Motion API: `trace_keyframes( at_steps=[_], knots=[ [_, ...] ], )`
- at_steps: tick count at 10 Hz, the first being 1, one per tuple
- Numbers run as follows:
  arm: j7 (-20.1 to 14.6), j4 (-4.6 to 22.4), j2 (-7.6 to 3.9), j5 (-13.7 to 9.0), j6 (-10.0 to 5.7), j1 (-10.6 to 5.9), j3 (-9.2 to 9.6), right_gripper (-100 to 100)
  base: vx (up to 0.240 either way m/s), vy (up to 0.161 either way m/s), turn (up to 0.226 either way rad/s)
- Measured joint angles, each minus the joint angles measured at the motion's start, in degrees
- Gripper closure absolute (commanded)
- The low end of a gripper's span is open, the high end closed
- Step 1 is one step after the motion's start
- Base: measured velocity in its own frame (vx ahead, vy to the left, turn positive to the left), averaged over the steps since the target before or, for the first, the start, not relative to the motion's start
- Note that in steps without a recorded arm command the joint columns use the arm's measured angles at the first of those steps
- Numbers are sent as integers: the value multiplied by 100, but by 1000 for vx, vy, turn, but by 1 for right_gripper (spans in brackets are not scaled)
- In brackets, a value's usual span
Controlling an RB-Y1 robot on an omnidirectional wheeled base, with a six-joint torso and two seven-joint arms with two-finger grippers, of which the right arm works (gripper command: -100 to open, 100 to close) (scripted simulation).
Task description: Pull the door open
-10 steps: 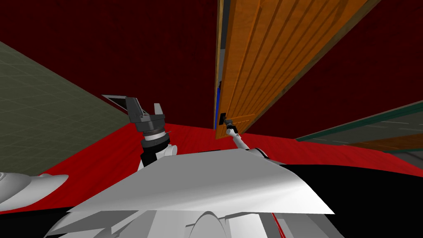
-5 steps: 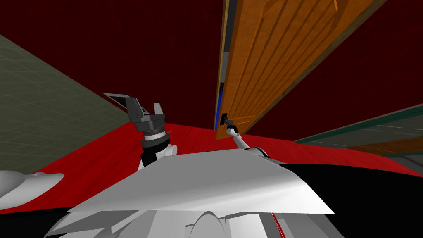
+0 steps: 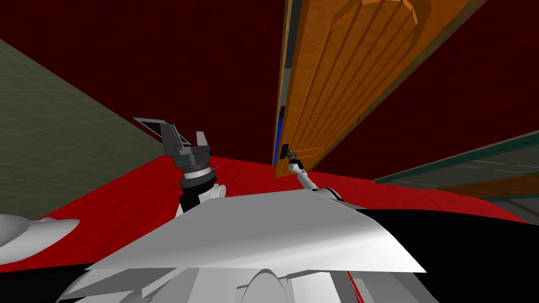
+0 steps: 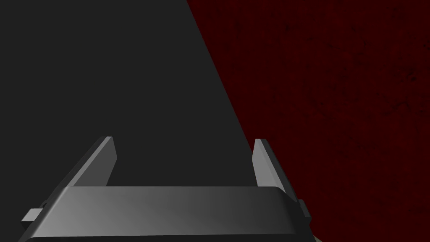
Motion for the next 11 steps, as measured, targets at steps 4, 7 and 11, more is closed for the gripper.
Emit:
trace_keyframes(
  at_steps=[4,7,11],
  knots=[
    [-186,9,-66,44,-272,56,305,-100,-96,-108,63],
    [-188,-108,-44,45,-277,130,329,-100,-32,-23,19],
    [-138,-375,77,82,-362,268,502,-100,-85,-63,76]
  ],
)
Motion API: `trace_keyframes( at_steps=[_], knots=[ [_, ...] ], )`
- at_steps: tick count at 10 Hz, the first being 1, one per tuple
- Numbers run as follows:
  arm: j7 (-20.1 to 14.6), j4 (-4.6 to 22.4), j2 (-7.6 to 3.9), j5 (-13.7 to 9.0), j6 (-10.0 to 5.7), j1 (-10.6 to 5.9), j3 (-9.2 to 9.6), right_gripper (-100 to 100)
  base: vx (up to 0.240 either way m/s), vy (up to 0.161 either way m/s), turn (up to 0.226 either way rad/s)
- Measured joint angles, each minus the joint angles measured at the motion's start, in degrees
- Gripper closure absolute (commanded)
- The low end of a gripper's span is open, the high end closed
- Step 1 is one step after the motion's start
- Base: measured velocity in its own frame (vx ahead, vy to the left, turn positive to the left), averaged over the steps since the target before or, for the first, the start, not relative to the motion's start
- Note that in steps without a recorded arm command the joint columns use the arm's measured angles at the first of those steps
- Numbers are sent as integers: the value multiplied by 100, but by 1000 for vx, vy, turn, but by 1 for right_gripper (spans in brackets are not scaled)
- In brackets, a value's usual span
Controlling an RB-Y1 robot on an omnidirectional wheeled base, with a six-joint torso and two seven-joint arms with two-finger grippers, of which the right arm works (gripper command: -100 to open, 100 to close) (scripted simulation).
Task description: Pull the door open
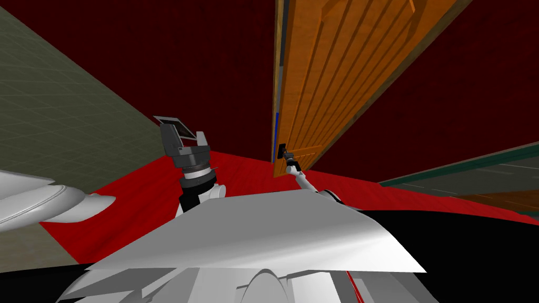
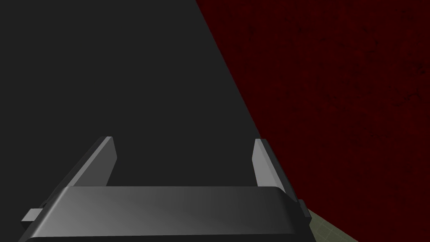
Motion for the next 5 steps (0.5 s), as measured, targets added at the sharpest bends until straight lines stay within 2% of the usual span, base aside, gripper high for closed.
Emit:
trace_keyframes(
  at_steps=[1,3,5],
  knots=[
    [-4,-20,-7,5,2,31,35,-100,-58,-46,41],
    [-117,-32,-54,26,-112,70,171,-100,-79,-71,75],
    [-127,-108,-16,46,-207,121,249,-100,-86,-82,39]
  ],
)
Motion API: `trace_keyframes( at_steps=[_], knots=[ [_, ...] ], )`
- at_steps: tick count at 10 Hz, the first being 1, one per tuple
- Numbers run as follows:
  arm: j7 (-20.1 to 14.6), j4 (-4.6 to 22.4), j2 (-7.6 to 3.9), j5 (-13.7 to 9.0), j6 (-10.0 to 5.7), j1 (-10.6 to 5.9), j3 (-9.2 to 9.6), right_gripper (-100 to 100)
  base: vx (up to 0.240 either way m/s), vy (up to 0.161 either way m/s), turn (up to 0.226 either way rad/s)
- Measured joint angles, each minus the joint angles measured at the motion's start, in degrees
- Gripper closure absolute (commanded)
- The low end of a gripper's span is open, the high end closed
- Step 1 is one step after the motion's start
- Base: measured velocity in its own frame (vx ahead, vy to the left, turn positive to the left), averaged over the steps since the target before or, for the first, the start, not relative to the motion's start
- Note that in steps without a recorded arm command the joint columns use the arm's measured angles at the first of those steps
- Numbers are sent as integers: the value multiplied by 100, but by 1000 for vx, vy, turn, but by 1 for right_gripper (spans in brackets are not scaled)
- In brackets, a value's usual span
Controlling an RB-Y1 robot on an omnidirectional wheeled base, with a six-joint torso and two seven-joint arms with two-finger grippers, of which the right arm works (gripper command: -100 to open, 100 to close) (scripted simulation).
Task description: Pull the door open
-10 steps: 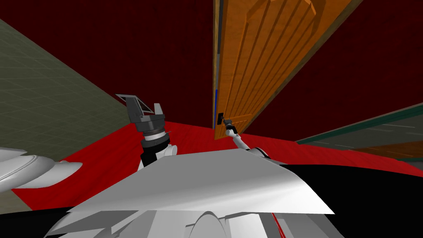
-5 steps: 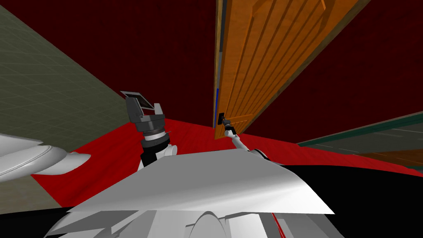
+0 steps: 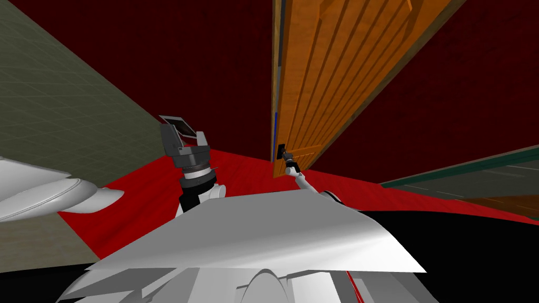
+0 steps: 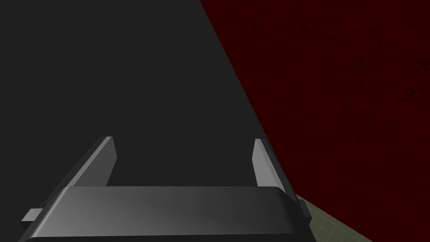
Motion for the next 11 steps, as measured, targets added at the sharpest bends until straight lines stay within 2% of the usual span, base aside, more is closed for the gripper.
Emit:
trace_keyframes(
  at_steps=[2,3,5,6,7,11],
  knots=[
    [-37,47,13,10,-47,-35,85,-100,-45,-59,9],
    [-41,77,-11,3,-52,-24,60,-100,31,34,-36],
    [-65,116,-171,-121,129,-41,-128,-100,66,84,-7],
    [-88,123,-216,-163,189,-45,-181,-100,54,7,-55],
    [-92,137,-249,-174,192,-37,-219,100,-1,-17,17],
    [-88,123,-216,-163,189,-45,-181,100,-17,4,9]
  ],
)
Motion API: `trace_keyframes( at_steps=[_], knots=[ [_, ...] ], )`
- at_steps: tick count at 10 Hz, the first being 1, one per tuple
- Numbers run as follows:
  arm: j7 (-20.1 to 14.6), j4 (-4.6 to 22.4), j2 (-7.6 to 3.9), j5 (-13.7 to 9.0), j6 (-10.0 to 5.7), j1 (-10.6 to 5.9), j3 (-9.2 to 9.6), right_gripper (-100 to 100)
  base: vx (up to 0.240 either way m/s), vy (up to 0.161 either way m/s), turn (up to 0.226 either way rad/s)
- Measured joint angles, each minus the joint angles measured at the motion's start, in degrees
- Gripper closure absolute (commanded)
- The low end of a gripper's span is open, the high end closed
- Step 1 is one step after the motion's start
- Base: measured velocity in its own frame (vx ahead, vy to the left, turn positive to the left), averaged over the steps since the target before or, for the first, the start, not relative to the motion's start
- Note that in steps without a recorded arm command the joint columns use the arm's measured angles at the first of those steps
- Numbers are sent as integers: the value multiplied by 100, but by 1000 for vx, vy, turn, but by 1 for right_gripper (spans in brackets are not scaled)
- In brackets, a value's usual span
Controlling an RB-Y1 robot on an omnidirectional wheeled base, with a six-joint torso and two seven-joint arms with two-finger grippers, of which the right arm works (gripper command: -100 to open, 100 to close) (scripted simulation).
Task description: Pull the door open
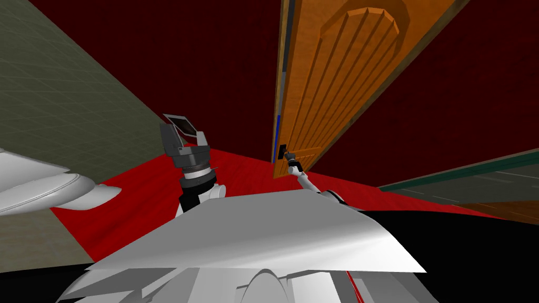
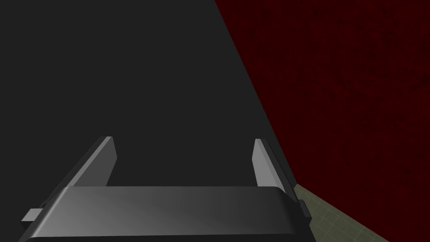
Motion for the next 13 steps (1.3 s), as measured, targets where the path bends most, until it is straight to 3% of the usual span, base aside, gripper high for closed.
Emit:
trace_keyframes(
  at_steps=[1,2,3,10,11,13],
  knots=[
    [0,0,0,0,0,1,0,100,0,0,0],
    [0,0,0,0,0,1,0,-100,-115,-42,122],
    [8,-127,7,15,12,66,60,-100,-188,-77,125],
    [-240,-383,4,174,-173,113,769,-100,-152,-121,92],
    [-257,-374,2,177,-190,110,783,-100,61,48,196],
    [-327,-453,-177,121,-185,241,646,-100,114,80,120]
  ],
)
